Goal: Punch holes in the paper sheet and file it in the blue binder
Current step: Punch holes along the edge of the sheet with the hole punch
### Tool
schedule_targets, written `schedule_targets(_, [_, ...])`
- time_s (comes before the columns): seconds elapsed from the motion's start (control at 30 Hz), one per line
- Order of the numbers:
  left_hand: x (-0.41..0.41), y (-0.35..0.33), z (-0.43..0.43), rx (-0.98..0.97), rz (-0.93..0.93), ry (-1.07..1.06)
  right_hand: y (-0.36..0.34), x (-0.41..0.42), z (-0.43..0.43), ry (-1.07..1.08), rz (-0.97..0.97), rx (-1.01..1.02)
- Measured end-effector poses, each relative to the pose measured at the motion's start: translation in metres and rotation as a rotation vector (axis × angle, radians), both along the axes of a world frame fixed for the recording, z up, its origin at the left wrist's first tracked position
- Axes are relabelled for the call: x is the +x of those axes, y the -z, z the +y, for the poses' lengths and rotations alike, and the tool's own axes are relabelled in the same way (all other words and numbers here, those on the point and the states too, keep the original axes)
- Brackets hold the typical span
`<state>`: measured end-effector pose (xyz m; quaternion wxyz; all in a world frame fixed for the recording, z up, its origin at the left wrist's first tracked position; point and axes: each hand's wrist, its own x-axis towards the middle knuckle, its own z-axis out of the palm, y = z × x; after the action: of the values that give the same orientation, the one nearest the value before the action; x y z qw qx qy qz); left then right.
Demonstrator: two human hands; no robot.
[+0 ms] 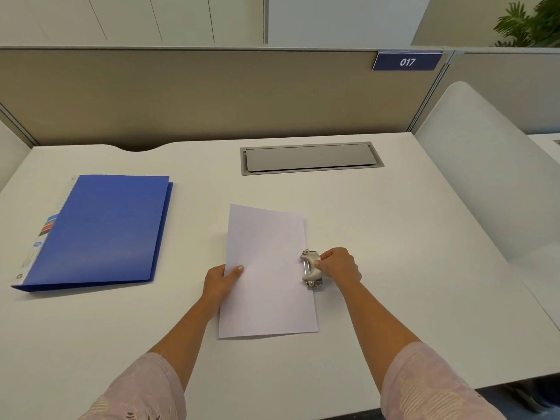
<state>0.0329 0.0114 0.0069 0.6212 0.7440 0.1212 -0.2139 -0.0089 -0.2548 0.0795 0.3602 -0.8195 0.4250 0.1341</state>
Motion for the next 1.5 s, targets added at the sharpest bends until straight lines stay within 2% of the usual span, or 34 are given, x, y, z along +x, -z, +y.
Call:
schedule_targets(0.23, [0.001, -0.003, 0.003, 0.059, -0.071, -0.032, 0.011, 0.007, 0.006, 0.023, -0.043, 0.003])
schedule_targets(0.67, [0.003, 0.001, 0.005, 0.117, -0.061, -0.067, 0.012, 0.015, 0.010, -0.004, -0.019, 0.042])
schedule_targets(0.9, [0.003, -0.006, 0.035, 0.152, -0.063, -0.122, 0.009, 0.015, 0.010, -0.016, 0.000, 0.070])
schedule_targets(1.23, [-0.006, -0.018, 0.053, 0.080, -0.024, -0.126, 0.010, 0.013, 0.012, -0.023, -0.042, 0.018])
schedule_targets(1.5, [-0.015, -0.025, 0.068, 0.053, -0.003, -0.168, 0.005, 0.000, 0.014, -0.029, -0.151, -0.041])
